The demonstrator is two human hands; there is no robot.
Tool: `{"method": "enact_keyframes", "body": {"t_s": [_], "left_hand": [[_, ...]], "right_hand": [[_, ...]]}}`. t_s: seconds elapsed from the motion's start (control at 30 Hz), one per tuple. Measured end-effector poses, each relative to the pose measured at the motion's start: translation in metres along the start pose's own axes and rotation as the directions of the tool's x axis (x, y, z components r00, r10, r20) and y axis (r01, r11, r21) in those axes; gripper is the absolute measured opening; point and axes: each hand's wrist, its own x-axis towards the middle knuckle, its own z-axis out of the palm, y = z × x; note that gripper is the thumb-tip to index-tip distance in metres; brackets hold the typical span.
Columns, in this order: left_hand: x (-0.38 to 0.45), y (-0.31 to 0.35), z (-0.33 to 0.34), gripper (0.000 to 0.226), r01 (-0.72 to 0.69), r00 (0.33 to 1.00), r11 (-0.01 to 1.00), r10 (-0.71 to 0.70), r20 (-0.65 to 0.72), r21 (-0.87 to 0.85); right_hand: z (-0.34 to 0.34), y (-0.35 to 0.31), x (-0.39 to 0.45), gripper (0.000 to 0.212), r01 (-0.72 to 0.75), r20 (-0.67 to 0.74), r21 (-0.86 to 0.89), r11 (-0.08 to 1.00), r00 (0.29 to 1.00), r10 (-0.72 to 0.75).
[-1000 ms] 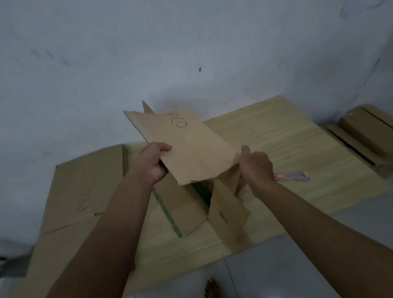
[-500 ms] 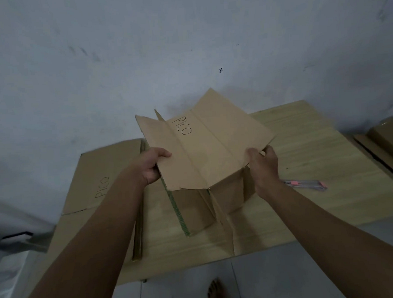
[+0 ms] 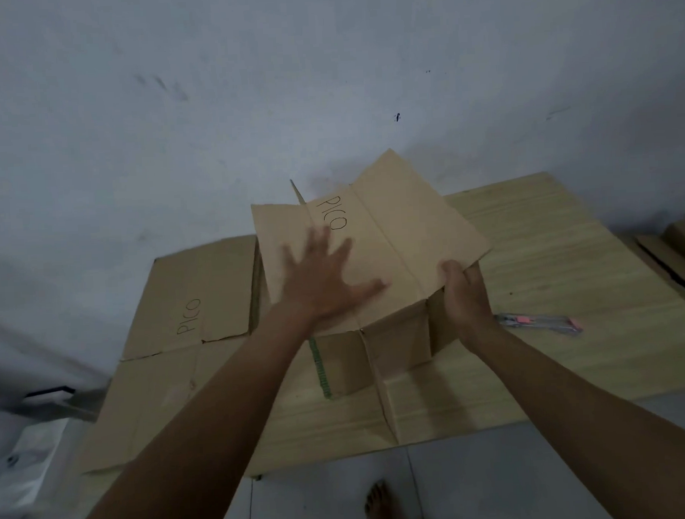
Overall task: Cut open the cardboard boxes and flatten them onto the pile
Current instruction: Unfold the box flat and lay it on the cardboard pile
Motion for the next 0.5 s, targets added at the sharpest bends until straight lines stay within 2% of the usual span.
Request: {"method": "enact_keyframes", "body": {"t_s": [0.07, 0.1, 0.17, 0.23, 0.33, 0.4, 0.47, 0.5], "left_hand": [[-0.004, 0.018, 0.009, 0.110, -0.139, 0.973, 0.986, 0.154, 0.174, -0.096], [-0.005, 0.024, 0.017, 0.113, -0.169, 0.960, 0.978, 0.192, 0.204, -0.124], [-0.005, 0.029, 0.034, 0.113, -0.183, 0.964, 0.972, 0.207, 0.168, -0.146], [-0.002, 0.026, 0.049, 0.102, -0.216, 0.971, 0.967, 0.227, 0.072, -0.135], [-0.001, 0.017, 0.059, 0.091, -0.264, 0.964, 0.957, 0.265, -0.013, -0.116], [0.000, 0.014, 0.061, 0.088, -0.278, 0.960, 0.954, 0.277, -0.027, -0.114], [0.003, 0.014, 0.061, 0.075, -0.283, 0.959, 0.950, 0.282, -0.032, -0.130], [0.004, 0.014, 0.061, 0.069, -0.285, 0.958, 0.949, 0.283, -0.038, -0.135]], "right_hand": [[-0.001, 0.002, -0.002, 0.039, 0.012, 0.025, -0.028, 1.000, 1.000, -0.011], [0.000, 0.002, -0.003, 0.038, 0.020, 0.049, -0.030, 0.999, 0.999, -0.018], [0.001, 0.003, -0.004, 0.038, 0.022, 0.084, -0.009, 1.000, 0.996, -0.021], [-0.001, 0.003, -0.002, 0.035, -0.002, 0.103, 0.007, 1.000, 0.995, 0.001], [-0.005, 0.011, 0.003, 0.018, -0.072, 0.208, -0.013, 0.997, 0.975, 0.073], [-0.002, 0.017, 0.001, 0.032, -0.109, 0.310, -0.051, 0.993, 0.943, 0.119], [0.003, 0.025, -0.001, 0.063, -0.086, 0.389, -0.028, 0.996, 0.917, 0.090], [0.004, 0.026, -0.003, 0.070, -0.063, 0.399, 0.000, 0.998, 0.915, 0.058]]}}
